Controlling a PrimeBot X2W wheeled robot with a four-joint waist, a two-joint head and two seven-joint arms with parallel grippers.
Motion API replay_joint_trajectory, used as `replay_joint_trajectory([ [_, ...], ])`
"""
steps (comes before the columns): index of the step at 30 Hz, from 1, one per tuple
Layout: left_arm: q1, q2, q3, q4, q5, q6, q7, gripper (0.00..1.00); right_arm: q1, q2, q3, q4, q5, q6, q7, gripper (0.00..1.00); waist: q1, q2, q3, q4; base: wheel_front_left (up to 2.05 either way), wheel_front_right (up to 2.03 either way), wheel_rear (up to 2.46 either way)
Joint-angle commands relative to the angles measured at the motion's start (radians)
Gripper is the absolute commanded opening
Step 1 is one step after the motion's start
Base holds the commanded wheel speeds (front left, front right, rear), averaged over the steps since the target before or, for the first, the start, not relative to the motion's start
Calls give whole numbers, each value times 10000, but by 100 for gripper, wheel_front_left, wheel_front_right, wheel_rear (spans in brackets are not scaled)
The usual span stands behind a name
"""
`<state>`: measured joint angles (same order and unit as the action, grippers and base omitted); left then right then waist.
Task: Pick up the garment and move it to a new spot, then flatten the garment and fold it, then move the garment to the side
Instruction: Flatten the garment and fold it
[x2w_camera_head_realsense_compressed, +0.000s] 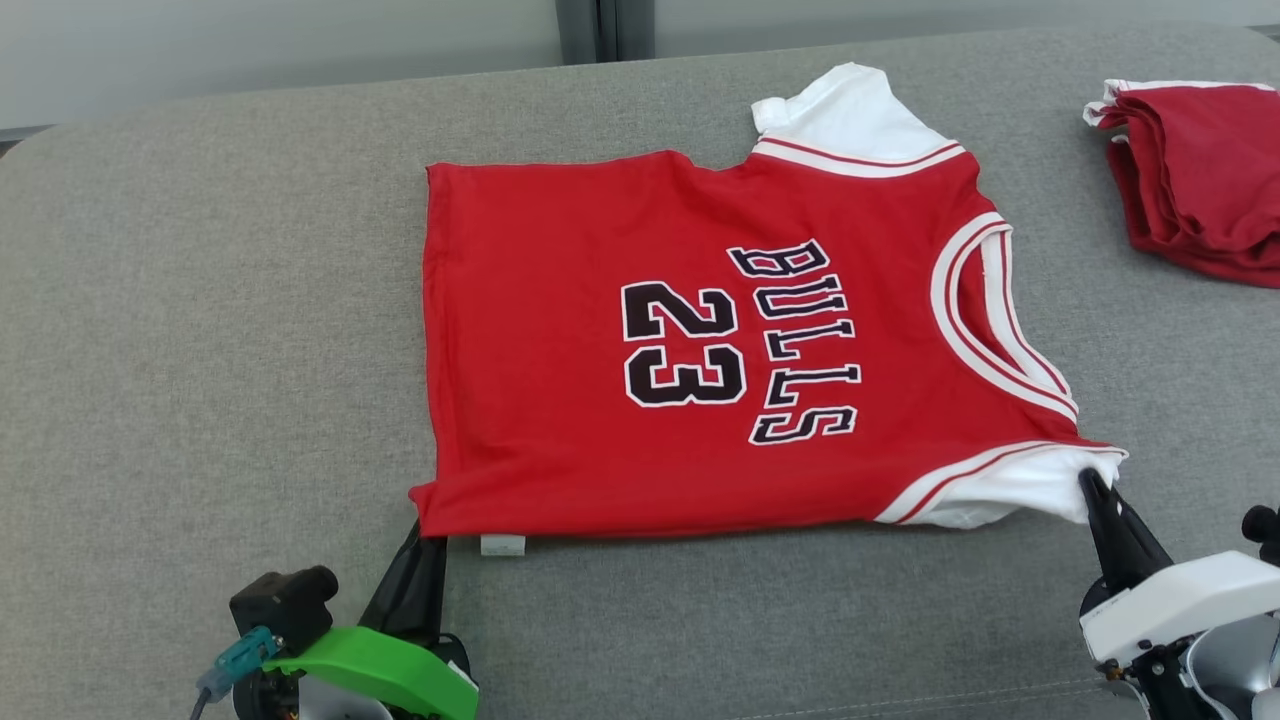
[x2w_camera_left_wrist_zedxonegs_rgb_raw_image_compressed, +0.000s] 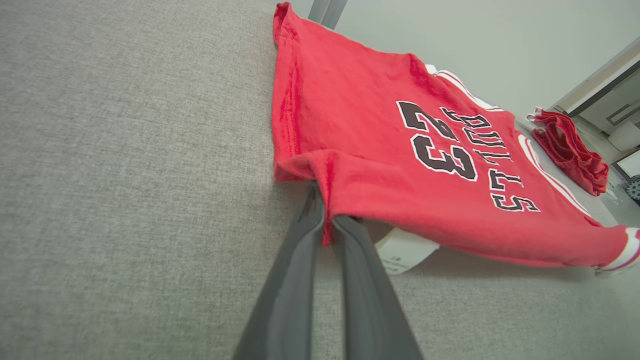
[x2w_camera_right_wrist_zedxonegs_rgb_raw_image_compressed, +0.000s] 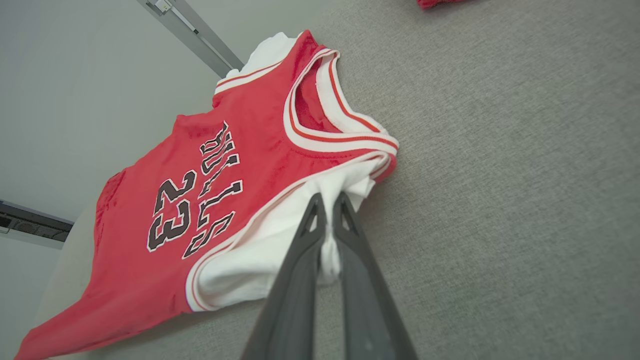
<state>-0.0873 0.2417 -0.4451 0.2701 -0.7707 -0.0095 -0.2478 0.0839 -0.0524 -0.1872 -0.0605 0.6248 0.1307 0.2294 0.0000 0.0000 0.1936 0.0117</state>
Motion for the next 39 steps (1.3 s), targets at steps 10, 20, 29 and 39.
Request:
replay_joint_trajectory([
  [10,-1072,135,-251,377,329,-199,311,0,-1607,-182,58,797,-572,1,953,0,0,0,214,127,0,0,0],
  [20,-2285,268,-565,1020,552,-524,939,0,-3645,-503,43,2445,-553,3,1839,0,0,0,441,75,0,0,0],
  [29,-3543,247,-740,1921,622,-756,1378,0,-5604,-655,138,4403,-668,3,1849,0,0,0,680,65,0,0,0],
  [39,-4272,-55,-818,3207,617,-932,842,100,-6827,-1026,1133,6142,-685,3,35,100,0,0,644,33,0,0,0],
])
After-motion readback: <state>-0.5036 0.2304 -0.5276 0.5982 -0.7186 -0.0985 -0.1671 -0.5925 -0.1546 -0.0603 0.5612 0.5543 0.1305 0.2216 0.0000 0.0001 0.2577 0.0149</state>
